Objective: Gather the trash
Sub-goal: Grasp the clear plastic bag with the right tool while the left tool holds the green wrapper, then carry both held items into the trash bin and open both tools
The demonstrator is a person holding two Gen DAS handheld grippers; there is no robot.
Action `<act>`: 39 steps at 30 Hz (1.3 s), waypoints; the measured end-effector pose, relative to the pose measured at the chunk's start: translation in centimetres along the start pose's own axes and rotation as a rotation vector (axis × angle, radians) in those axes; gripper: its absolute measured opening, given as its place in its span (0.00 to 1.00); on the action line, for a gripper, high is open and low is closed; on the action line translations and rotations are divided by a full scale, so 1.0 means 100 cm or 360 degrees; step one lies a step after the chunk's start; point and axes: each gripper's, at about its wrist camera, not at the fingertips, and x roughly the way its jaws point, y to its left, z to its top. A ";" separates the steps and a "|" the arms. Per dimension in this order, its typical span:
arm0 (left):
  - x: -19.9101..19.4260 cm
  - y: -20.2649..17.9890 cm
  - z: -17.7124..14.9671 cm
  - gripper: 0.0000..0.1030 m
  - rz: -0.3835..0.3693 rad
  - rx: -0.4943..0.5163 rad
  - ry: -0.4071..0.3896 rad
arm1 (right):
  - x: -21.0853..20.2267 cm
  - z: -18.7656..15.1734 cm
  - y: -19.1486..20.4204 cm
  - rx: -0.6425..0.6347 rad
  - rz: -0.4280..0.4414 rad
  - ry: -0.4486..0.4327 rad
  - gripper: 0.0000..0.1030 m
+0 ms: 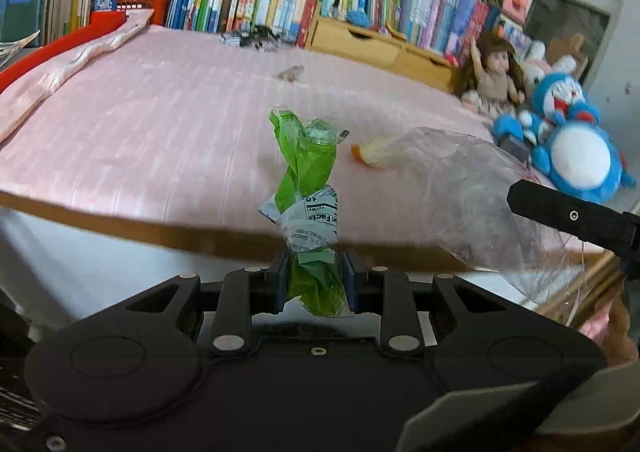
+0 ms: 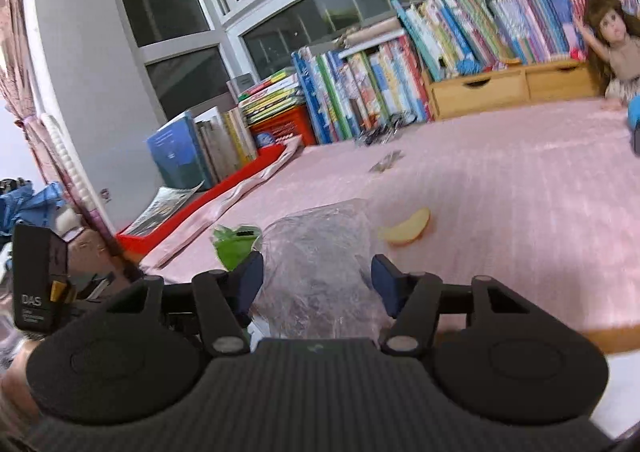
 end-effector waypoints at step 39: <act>0.123 0.019 -0.118 0.25 0.0137 -0.0032 0.0701 | 0.082 -0.150 -0.055 0.0530 -0.0259 0.0765 0.50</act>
